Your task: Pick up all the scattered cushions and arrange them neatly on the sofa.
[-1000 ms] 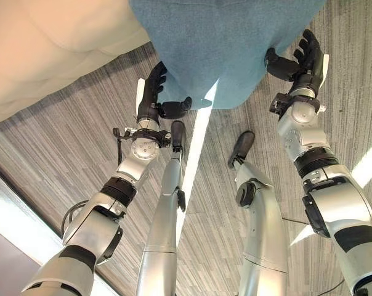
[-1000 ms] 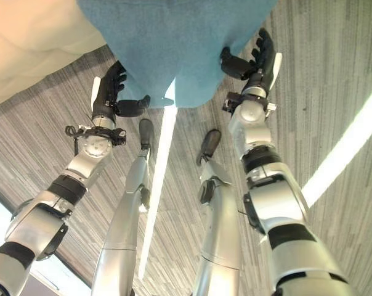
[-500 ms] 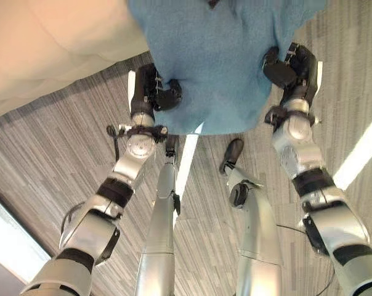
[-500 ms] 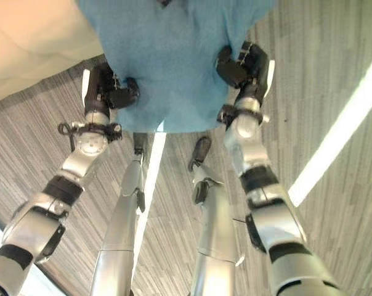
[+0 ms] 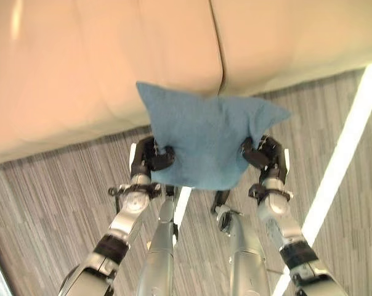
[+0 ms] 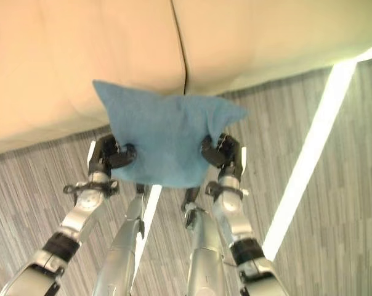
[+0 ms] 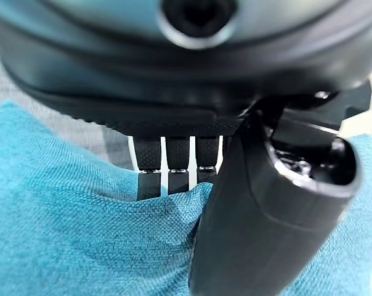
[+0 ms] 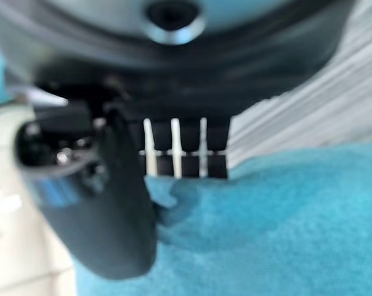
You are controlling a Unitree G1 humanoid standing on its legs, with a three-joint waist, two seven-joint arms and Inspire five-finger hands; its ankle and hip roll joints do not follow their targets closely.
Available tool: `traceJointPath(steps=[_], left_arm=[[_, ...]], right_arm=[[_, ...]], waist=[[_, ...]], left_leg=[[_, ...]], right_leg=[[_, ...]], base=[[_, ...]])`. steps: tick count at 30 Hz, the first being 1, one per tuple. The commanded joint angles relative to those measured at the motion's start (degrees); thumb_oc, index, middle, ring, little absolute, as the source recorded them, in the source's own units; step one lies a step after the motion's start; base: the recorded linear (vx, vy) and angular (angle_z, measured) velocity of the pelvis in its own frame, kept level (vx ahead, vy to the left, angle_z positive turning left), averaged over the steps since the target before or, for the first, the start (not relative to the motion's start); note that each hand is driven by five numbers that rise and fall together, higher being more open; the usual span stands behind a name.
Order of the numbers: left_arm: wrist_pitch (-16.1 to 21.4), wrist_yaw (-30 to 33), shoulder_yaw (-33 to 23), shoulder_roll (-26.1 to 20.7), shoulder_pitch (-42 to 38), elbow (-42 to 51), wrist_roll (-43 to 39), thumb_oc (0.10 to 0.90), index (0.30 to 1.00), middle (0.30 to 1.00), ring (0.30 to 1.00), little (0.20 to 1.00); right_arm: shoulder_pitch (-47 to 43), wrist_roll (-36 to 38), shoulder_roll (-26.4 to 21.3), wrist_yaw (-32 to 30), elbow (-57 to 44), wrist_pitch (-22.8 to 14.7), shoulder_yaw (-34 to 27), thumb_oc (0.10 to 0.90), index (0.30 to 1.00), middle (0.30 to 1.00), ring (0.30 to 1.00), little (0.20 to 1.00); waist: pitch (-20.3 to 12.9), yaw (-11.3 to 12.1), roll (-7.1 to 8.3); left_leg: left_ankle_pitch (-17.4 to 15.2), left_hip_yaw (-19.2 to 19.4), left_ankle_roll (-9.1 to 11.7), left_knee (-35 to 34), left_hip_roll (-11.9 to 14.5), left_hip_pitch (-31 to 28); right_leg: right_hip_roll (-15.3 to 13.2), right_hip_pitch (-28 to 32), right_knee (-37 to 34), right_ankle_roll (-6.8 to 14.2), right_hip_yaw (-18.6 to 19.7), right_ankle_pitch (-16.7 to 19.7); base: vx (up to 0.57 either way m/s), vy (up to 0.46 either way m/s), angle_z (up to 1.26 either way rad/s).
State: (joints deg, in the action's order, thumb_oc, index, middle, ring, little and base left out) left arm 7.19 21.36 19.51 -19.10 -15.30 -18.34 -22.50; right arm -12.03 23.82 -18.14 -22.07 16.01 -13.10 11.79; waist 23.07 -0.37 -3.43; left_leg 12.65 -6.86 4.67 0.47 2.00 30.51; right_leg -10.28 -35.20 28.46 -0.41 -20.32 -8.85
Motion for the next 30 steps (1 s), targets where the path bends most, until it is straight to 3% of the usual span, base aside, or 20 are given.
traceJointPath(steps=[1, 7, 15, 19, 21, 26, 29, 30], left_arm=[[6.9, -4.9, 3.1, 2.5, -2.0, 6.7, 0.3, 0.4, 0.3, 0.3, 0.3, 0.3], [6.8, -7.1, -0.4, 0.6, 7.3, 9.4, -0.6, 0.4, 0.3, 0.3, 0.3, 0.3], [5.1, -10.1, -3.7, -0.3, 16.2, 11.6, -0.1, 0.4, 0.3, 0.3, 0.3, 0.3], [4.9, -10.7, -3.9, 0.0, 16.7, 12.1, -0.1, 0.4, 0.3, 0.3, 0.3, 0.3], [5.0, -11.0, -3.7, 0.4, 16.9, 11.9, -0.4, 0.4, 0.3, 0.3, 0.3, 0.3], [4.6, -11.1, -3.4, 0.8, 17.0, 11.6, -0.6, 0.4, 0.3, 0.3, 0.3, 0.3], [4.2, -11.0, -3.0, 0.9, 16.7, 11.0, -0.2, 0.4, 0.3, 0.3, 0.3, 0.3], [4.0, -10.6, -2.7, 0.9, 16.0, 11.0, 0.3, 0.4, 0.3, 0.3, 0.3, 0.3]], right_arm=[[-1.8, -6.6, -0.5, 3.5, -6.4, -3.5, 0.1, 0.4, 0.3, 0.3, 0.3, 0.3], [5.6, -12.1, -3.7, 3.8, -10.2, -2.6, -4.5, 0.4, 0.3, 0.3, 0.3, 0.3], [14.3, -13.2, -3.5, 6.8, -13.6, -1.5, -8.7, 0.4, 0.3, 0.3, 0.3, 0.3], [15.6, -13.7, -3.5, 7.3, -14.0, -1.4, -8.9, 0.4, 0.3, 0.3, 0.3, 0.3], [15.3, -13.7, -4.1, 7.3, -14.0, -1.3, -9.3, 0.4, 0.3, 0.3, 0.3, 0.3], [15.4, -13.5, -4.1, 7.7, -14.4, -1.1, -9.8, 0.4, 0.3, 0.3, 0.3, 0.3], [15.5, -12.9, -3.9, 7.6, -14.7, -0.8, -10.2, 0.4, 0.3, 0.3, 0.3, 0.3], [15.0, -13.0, -3.7, 6.9, -14.7, -0.7, -10.0, 0.4, 0.3, 0.3, 0.3, 0.3]], waist=[[-9.0, 0.7, 1.61], [-12.9, 1.0, 2.76], [-18.7, 0.5, 3.42], [-17.7, 0.4, 3.85], [-16.9, 0.4, 4.13], [-17.1, 0.3, 4.29], [-18.2, 0.1, 4.91], [-17.8, 0.5, 5.17]], left_leg=[[-7.0, 1.0, 3.8, 0.6, 0.9, -5.0], [-8.2, 3.2, 3.4, -2.5, 2.1, -15.1], [-10.6, 5.1, 3.1, -2.1, 3.6, -22.5], [-12.8, 5.3, 3.1, 4.7, 3.8, -22.2], [-11.9, 5.6, 3.9, 11.0, 3.9, -20.9], [-12.7, 6.6, 3.0, 9.7, 3.9, -20.2], [-11.3, 8.2, 2.1, 5.7, 3.4, -19.2], [-10.0, 8.3, 1.9, 4.9, 2.1, -16.4]], right_leg=[[2.9, 11.6, -21.6, 6.6, 0.0, 6.4], [4.5, 23.4, -28.9, 7.4, 0.2, 7.6], [5.9, 31.9, -31.6, 7.1, 1.6, 6.1], [6.2, 34.5, -31.1, 6.1, 2.2, 4.8], [6.2, 36.3, -31.1, 5.5, 2.5, 4.3], [5.9, 36.8, -31.2, 5.7, 2.1, 4.4], [5.5, 36.4, -31.5, 6.2, 1.9, 4.9], [5.7, 36.3, -31.5, 6.2, 2.5, 4.8]], base=[[0.11, 0.009, 0.11], [0.09, 0.012, -0.05], [0.07, -0.022, -0.09], [-0.01, -0.046, -0.01], [-0.02, -0.013, 0.06], [0.01, 0.017, -0.05], [0.07, 0.051, 0.0], [0.18, 0.136, 0.1]])
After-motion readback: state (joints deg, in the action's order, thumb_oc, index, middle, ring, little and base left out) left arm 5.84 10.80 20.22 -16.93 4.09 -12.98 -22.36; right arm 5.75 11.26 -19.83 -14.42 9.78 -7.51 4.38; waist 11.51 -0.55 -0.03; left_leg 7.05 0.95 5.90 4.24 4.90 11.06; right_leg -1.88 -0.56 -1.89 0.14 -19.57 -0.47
